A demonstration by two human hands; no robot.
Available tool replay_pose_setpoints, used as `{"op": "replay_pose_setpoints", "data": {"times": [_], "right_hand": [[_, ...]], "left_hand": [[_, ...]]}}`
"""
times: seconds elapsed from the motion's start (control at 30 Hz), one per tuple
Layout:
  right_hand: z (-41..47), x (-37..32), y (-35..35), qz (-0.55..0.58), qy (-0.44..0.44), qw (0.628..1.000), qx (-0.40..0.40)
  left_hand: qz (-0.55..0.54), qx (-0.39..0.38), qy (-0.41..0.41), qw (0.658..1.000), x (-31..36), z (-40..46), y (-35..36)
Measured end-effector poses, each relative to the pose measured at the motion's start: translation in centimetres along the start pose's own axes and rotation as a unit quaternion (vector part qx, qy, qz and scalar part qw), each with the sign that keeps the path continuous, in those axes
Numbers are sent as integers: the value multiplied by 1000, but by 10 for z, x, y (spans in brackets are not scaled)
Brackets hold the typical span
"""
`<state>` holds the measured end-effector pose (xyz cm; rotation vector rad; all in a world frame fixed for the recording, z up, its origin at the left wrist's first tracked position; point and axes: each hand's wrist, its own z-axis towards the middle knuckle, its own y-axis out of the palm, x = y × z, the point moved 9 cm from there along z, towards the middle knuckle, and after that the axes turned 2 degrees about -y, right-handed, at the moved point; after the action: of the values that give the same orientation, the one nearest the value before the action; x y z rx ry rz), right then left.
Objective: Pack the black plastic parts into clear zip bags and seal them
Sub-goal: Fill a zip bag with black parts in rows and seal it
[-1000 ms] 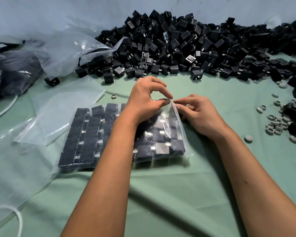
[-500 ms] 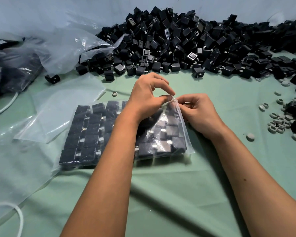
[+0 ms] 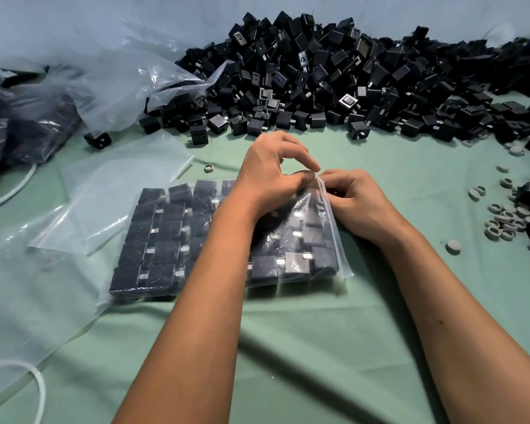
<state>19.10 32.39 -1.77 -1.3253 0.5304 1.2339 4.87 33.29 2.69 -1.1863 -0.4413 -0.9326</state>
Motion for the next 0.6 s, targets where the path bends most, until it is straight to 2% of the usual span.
{"op": "replay_pose_setpoints", "data": {"times": [0.1,0.3,0.37,0.5,0.6], "right_hand": [[-2,-2,4,-3,7,1000,-11],[-4,-1,-14,-89,30,991,100],[-4,-2,-13,-92,32,990,98],[-3,-1,-6,-81,33,995,45],[-4,-4,-13,-88,21,994,68]], "left_hand": [[1,3,2,1000,0,0,0],[7,6,9,1000,2,0,1],[12,2,12,1000,3,0,2],[13,-2,13,1000,3,0,5],[-1,4,10,1000,0,0,2]]}}
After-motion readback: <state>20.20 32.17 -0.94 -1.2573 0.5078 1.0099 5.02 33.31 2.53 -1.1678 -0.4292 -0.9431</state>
